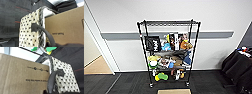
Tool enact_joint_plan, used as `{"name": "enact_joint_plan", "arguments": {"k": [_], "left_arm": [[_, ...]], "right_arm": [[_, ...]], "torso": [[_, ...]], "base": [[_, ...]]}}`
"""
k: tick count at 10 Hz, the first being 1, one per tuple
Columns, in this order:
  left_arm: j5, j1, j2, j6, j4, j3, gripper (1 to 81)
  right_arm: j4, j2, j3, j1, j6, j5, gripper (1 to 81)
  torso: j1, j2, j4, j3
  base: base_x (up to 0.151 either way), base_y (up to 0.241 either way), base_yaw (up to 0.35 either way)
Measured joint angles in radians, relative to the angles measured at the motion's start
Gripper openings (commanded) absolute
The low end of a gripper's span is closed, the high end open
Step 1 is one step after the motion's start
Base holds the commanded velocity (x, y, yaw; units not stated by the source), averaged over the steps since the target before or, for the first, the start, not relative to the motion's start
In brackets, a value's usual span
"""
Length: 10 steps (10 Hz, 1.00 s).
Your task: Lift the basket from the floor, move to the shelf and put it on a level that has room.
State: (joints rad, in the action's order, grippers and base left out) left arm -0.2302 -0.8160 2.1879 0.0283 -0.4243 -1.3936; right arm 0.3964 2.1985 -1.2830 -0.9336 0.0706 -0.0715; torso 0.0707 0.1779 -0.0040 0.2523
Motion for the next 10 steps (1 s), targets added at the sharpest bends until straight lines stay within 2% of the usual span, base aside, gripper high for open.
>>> {"name": "enact_joint_plan", "arguments": {"k": [3,7,10], "left_arm": [[0.030,-0.024,-0.009,-0.025,0.000,0.029,1.0],[0.033,-0.039,-0.011,-0.025,0.000,0.029,1.0],[0.070,-0.078,-0.005,-0.040,0.001,0.030,1.0]], "right_arm": [[-0.006,-0.015,0.024,-0.050,-0.004,-0.043,1.0],[-0.006,-0.014,0.027,-0.049,-0.004,-0.045,1.0],[-0.006,-0.012,0.027,-0.060,-0.004,-0.042,1.0]], "torso": [[-0.001,0.000,0.000,-0.035],[-0.002,0.001,0.000,-0.041],[-0.005,0.003,0.000,-0.042]], "base": [[0.000,0.000,0.000],[0.000,0.000,0.000],[0.076,0.000,0.000]]}}
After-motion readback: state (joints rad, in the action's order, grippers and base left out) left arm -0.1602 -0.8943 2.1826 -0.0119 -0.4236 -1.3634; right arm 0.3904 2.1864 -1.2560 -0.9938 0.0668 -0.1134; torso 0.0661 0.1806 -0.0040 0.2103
